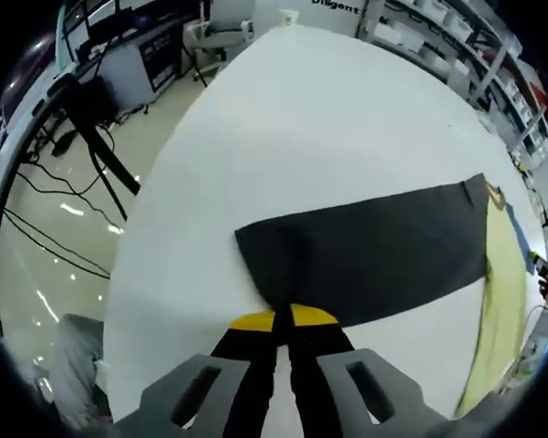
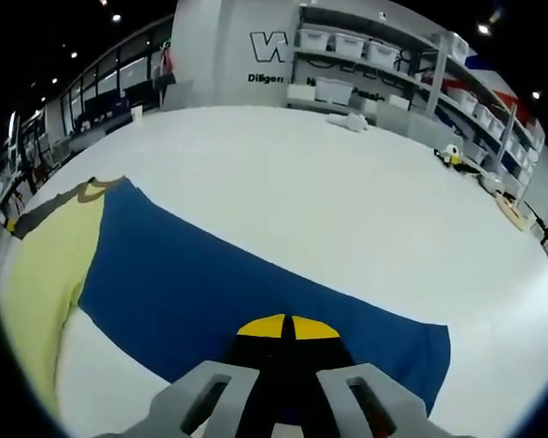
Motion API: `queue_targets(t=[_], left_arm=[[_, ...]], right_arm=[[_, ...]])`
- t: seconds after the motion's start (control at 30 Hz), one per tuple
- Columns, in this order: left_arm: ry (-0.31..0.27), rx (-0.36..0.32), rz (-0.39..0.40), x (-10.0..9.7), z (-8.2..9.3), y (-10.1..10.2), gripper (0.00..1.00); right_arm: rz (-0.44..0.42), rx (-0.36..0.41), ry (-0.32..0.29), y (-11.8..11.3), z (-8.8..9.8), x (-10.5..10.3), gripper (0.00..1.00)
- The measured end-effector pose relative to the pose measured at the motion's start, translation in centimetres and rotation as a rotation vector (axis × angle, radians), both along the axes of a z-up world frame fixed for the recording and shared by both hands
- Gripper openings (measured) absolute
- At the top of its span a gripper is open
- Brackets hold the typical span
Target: Fold the garment on the visible template until the final outline fits inside the template.
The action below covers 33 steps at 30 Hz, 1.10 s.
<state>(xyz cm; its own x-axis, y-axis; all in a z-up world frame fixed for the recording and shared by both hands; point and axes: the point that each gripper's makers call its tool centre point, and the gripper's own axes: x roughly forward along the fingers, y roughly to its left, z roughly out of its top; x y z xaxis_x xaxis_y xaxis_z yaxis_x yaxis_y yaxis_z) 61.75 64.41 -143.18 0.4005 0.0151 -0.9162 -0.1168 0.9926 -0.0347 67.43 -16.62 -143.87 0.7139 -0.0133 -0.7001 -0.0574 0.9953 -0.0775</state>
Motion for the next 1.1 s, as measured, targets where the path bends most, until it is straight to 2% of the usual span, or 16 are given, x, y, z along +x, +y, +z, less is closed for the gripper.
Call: queue_targets(t=[0.07, 0.1, 0.13, 0.17, 0.2, 0.27, 0.33, 0.4, 0.43, 0.53, 0.6, 0.73, 0.83, 0.93, 0.97, 1.1], left_arm=[[-0.031, 0.042, 0.029, 0.2, 0.7, 0.9, 0.10], [-0.044, 0.081, 0.013, 0.3, 1.2, 1.4, 0.06], [-0.078, 0.125, -0.005, 0.8, 1.9, 2.0, 0.07], [-0.106, 0.167, -0.001, 1.3, 2.6, 2.5, 0.10], [-0.120, 0.171, -0.006, 1.6, 3.0, 2.5, 0.13], [-0.152, 0.153, -0.014, 2.4, 3.5, 1.8, 0.20], [-0.189, 0.136, -0.099, 4.0, 4.1, -0.2, 0.28], [-0.220, 0.128, -0.189, 5.5, 4.5, -2.6, 0.27], [-0.226, 0.116, -0.221, 6.1, 4.5, -3.8, 0.26], [-0.254, 0.032, -0.356, 8.4, 3.8, -9.2, 0.33], [-0.268, -0.010, -0.458, 9.6, 3.2, -12.7, 0.37], [-0.252, -0.044, -0.590, 11.3, 1.9, -17.7, 0.35], [-0.253, -0.044, -0.683, 12.8, 1.3, -20.4, 0.36], [-0.230, -0.046, -0.729, 13.7, 0.8, -22.2, 0.37], [-0.231, -0.046, -0.747, 14.0, 0.7, -22.7, 0.37], [-0.194, -0.040, -0.795, 15.4, -0.2, -23.5, 0.37]], right_arm=[[0.054, -0.063, 0.020, 0.0, 0.1, 0.0, 0.00], [0.052, -0.062, 0.013, 0.2, 0.2, 0.1, 0.00], [0.050, -0.035, -0.037, 0.8, 1.0, 0.8, 0.00], [0.058, -0.042, -0.045, 1.0, 1.3, 1.0, 0.00], [0.102, -0.061, -0.060, 1.8, 1.8, 1.6, 0.00], [0.168, -0.024, -0.082, 4.1, 2.3, 2.6, 0.00], [0.231, -0.035, -0.111, 5.8, 2.9, 3.6, 0.00], [0.277, 0.010, -0.127, 8.0, 3.2, 4.5, 0.05], [0.317, 0.000, -0.131, 9.1, 3.3, 5.1, 0.06], [0.411, 0.019, -0.132, 12.4, 3.4, 6.6, 0.08], [0.488, 0.001, -0.118, 13.9, 3.0, 7.9, 0.09], [0.563, 0.026, -0.101, 17.1, 2.4, 9.8, 0.09], [0.617, 0.029, -0.081, 19.2, 2.0, 10.6, 0.09], [0.672, 0.011, -0.053, 20.5, 1.4, 11.1, 0.10], [0.696, 0.015, -0.045, 21.4, 1.2, 11.3, 0.11], [0.732, 0.002, -0.013, 22.3, 0.4, 11.6, 0.14]])
